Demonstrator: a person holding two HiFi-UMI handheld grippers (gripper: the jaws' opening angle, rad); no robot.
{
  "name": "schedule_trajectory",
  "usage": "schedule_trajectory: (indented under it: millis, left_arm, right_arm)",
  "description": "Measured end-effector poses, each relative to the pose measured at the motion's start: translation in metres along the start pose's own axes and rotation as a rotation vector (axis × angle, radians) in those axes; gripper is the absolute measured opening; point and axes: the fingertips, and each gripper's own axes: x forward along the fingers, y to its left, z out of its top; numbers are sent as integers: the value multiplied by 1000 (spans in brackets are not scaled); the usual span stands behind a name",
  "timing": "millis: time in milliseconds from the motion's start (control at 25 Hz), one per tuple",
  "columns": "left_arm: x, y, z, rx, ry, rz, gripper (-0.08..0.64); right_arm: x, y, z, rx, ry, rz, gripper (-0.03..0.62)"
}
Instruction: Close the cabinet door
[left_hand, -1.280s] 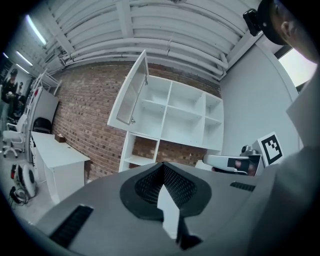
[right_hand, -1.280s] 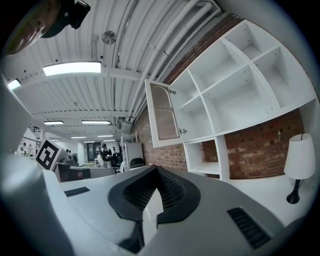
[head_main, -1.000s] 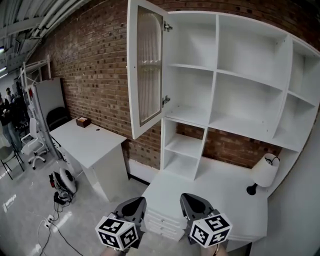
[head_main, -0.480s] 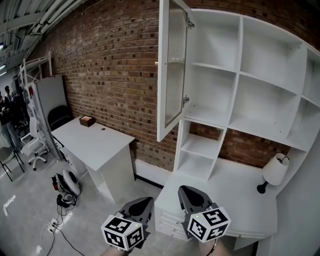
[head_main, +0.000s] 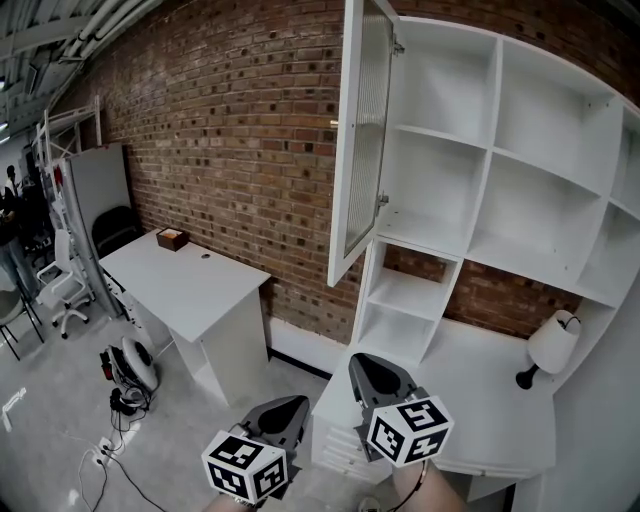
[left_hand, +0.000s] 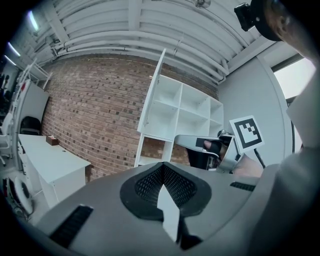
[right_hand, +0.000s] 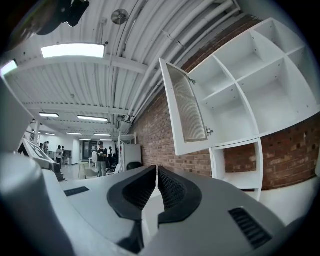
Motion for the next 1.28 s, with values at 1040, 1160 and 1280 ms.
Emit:
schedule_trajectory:
  millis: [1040,1160,1280]
  left_arm:
    - [39,33,27,21,29,81,8]
    - [34,32,33,17,40,92,8]
    - [29,35,36,21,39,97,8]
  right_arm:
    - [175,-71,59,-149,-68,-187,236]
    - [184,-70,58,-152,-64,-204,236]
    - [189,-75,56,-159,-61,-244,236]
